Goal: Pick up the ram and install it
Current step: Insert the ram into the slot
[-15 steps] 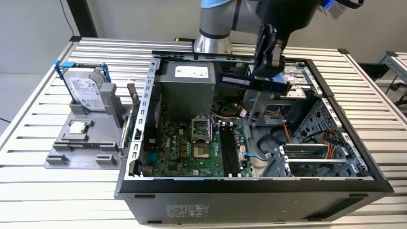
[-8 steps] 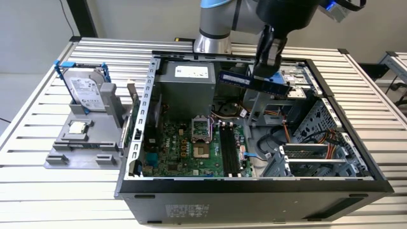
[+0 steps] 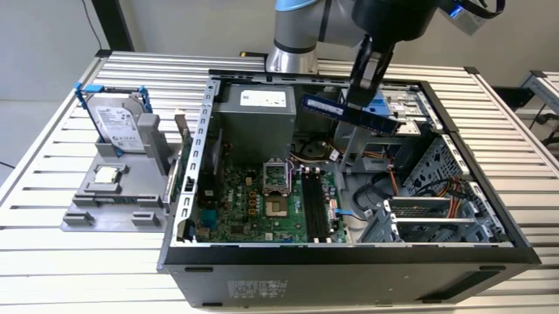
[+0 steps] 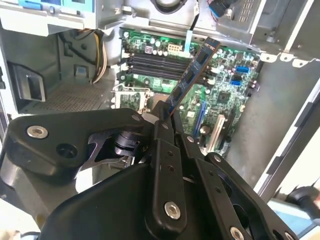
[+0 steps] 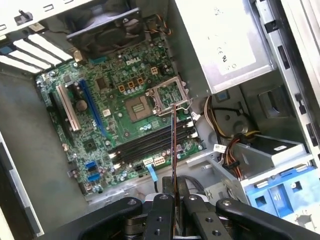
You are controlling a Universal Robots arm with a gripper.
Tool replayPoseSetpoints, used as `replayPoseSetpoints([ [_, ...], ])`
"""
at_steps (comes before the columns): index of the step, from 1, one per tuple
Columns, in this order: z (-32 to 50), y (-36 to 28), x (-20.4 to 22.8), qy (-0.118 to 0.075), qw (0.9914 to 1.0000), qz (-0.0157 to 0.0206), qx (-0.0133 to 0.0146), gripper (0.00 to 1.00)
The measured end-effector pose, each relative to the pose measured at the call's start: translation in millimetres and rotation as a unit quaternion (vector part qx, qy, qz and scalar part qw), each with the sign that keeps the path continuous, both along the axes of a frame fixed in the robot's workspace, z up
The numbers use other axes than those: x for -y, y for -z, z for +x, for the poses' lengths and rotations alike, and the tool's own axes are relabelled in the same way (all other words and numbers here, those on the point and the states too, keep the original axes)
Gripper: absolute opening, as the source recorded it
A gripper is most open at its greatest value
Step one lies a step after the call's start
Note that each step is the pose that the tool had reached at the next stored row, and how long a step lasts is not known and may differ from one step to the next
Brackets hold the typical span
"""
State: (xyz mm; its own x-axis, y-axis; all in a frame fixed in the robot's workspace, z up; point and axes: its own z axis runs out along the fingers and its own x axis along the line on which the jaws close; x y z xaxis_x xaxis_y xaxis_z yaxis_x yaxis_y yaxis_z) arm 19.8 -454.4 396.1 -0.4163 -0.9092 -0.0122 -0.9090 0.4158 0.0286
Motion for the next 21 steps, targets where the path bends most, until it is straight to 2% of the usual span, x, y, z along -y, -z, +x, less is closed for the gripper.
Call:
replayPoseSetpoints([
  [3, 0.0, 0.0, 0.0, 0.023, 0.99973, 0.0000, 0.0000, 0.00],
  [5, 0.0, 0.0, 0.0, 0.039, 0.99926, 0.0000, 0.0000, 0.00],
  [8, 0.0, 0.0, 0.0, 0.062, 0.99809, 0.0000, 0.0000, 0.00],
  [11, 0.0, 0.0, 0.0, 0.085, 0.99639, 0.0000, 0.0000, 0.00],
  [16, 0.0, 0.0, 0.0, 0.123, 0.99241, 0.0000, 0.0000, 0.00],
  [21, 0.0, 0.0, 0.0, 0.161, 0.98692, 0.0000, 0.0000, 0.00],
])
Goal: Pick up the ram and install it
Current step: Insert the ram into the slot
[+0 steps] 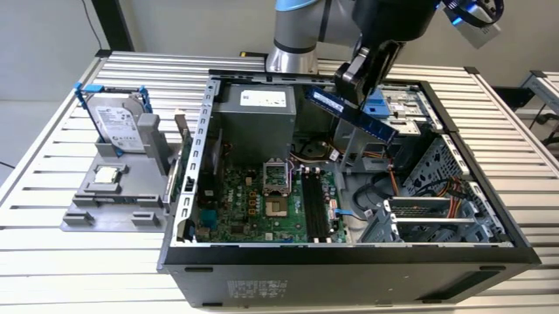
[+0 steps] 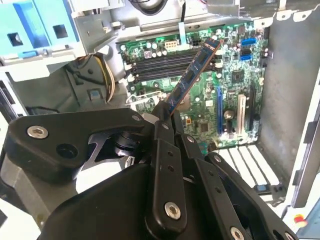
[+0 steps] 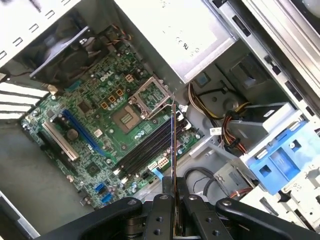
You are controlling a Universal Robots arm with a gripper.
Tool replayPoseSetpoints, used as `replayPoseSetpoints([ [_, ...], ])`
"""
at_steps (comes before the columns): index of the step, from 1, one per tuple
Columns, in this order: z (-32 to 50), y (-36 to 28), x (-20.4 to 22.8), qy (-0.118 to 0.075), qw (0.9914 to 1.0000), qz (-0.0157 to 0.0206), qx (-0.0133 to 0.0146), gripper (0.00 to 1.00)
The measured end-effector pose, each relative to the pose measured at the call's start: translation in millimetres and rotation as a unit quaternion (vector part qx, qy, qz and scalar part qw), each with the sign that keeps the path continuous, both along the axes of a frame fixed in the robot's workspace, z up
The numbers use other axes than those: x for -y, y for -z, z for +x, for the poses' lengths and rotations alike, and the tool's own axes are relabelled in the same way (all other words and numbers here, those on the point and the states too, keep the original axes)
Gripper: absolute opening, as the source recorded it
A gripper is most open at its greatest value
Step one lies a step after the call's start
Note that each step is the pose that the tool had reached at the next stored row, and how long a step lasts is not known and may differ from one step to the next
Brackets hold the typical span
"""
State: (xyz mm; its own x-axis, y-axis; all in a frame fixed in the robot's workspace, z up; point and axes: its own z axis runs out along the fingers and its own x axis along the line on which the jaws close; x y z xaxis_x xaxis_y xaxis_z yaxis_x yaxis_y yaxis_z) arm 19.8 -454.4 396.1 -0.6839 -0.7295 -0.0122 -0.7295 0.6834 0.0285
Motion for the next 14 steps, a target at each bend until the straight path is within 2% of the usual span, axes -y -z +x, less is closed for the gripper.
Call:
replayPoseSetpoints([
  [2, 0.0, 0.0, 0.0, 0.015, 0.99988, 0.0000, 0.0000, 0.00],
  [5, 0.0, 0.0, 0.0, 0.038, 0.99927, 0.0000, 0.0000, 0.00],
  [10, 0.0, 0.0, 0.0, 0.080, 0.99680, 0.0000, 0.0000, 0.00],
  [14, 0.0, 0.0, 0.0, 0.110, 0.99392, 0.0000, 0.0000, 0.00],
])
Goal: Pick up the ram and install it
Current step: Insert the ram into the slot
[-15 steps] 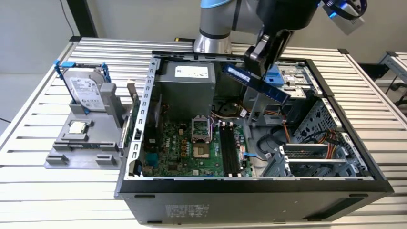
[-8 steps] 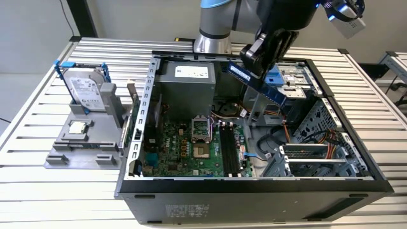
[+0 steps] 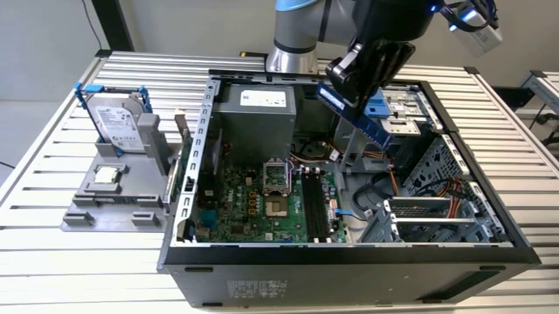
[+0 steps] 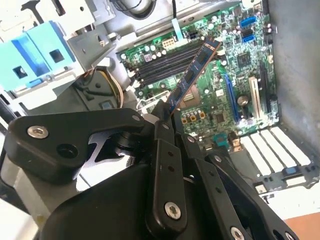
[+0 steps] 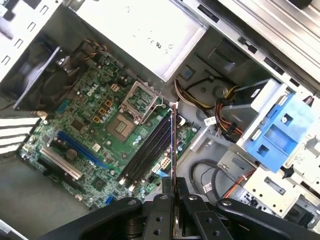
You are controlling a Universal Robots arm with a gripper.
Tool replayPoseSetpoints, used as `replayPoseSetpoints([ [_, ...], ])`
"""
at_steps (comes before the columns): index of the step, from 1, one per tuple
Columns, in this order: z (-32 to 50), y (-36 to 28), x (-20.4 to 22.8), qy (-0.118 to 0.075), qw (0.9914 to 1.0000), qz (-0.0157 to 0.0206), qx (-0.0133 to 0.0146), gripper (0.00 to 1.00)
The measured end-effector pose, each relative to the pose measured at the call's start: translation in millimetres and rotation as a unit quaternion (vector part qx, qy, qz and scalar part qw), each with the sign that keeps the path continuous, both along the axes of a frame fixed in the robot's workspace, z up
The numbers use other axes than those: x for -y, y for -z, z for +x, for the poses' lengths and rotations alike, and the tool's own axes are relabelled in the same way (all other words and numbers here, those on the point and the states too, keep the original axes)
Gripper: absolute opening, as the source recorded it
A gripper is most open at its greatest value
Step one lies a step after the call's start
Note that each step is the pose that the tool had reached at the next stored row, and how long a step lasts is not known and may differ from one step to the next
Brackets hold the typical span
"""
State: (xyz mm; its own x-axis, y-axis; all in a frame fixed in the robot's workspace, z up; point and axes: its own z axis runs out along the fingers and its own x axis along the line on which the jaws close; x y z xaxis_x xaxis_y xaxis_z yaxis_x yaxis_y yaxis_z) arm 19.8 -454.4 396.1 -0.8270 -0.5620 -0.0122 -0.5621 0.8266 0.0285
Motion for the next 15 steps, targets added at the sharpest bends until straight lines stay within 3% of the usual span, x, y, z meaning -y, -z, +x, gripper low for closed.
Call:
replayPoseSetpoints([
  [4, 0.0, 0.0, 0.0, 0.030, 0.99956, 0.0000, 0.0000, 0.00],
  [8, 0.0, 0.0, 0.0, 0.060, 0.99819, 0.0000, 0.0000, 0.00],
  [12, 0.0, 0.0, 0.0, 0.090, 0.99596, 0.0000, 0.0000, 0.00],
  [15, 0.0, 0.0, 0.0, 0.113, 0.99363, 0.0001, 0.0000, 0.00],
])
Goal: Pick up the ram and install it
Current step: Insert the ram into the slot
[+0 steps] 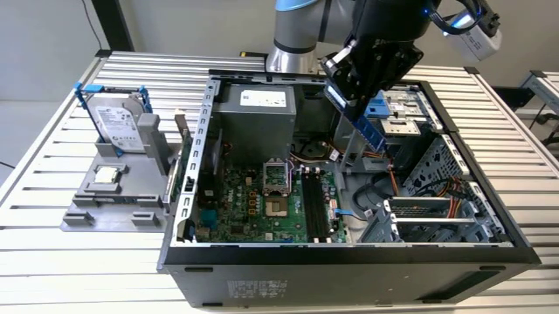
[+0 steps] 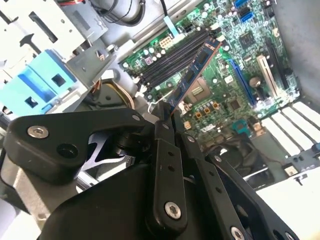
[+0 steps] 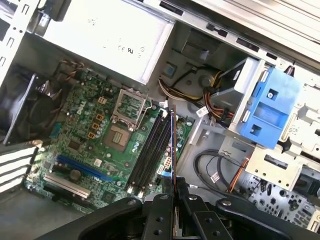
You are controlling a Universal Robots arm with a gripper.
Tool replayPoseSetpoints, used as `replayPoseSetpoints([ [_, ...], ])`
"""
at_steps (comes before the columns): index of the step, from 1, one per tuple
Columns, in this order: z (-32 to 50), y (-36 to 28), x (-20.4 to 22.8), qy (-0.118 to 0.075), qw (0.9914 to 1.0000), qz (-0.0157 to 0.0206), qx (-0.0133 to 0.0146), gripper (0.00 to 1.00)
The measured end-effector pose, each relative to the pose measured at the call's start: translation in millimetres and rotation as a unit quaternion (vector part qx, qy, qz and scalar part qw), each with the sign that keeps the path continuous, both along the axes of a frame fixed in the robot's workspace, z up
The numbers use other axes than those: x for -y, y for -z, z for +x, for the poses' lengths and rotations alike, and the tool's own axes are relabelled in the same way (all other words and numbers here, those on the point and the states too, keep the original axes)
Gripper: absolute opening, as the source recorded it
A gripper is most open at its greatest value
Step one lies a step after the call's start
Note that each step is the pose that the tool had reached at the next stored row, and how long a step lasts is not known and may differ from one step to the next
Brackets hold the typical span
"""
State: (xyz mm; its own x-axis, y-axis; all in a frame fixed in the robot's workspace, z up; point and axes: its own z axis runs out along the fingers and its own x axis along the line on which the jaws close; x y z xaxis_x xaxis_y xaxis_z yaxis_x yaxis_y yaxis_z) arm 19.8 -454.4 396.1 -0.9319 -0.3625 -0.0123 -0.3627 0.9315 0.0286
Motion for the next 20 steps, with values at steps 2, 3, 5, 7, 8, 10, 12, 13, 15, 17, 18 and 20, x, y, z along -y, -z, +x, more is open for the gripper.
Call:
replayPoseSetpoints([
  [2, 0.0, 0.0, 0.0, 0.015, 0.99989, 0.0000, 0.0000, 0.00],
  [3, 0.0, 0.0, 0.0, 0.023, 0.99975, 0.0000, 0.0000, 0.00],
  [5, 0.0, 0.0, 0.0, 0.038, 0.99929, 0.0000, 0.0000, 0.00],
  [7, 0.0, 0.0, 0.0, 0.053, 0.99861, 0.0000, 0.0000, 0.00],
  [8, 0.0, -0.1, 0.0, 0.060, 0.99823, -0.0001, 0.0000, 0.00],
  [10, 0.0, -0.1, 0.0, 0.074, 0.99726, -0.0001, 0.0000, 0.00],
  [12, 0.0, -0.1, 0.0, 0.088, 0.99614, -0.0001, 0.0000, 0.00],
  [13, 0.0, -0.1, 0.0, 0.094, 0.99559, -0.0001, 0.0000, 0.00],
  [15, 0.0, -0.1, 0.0, 0.108, 0.99418, -0.0001, 0.0000, 0.00],
  [17, 0.0, 0.0, 0.0, 0.121, 0.99265, 0.0000, 0.0000, 0.00],
  [18, 0.0, 0.0, 0.0, 0.128, 0.99183, 0.0000, 0.0000, 0.00],
  [20, 0.0, -0.1, 0.0, 0.141, 0.99007, 0.0000, 0.0000, 0.00],
])
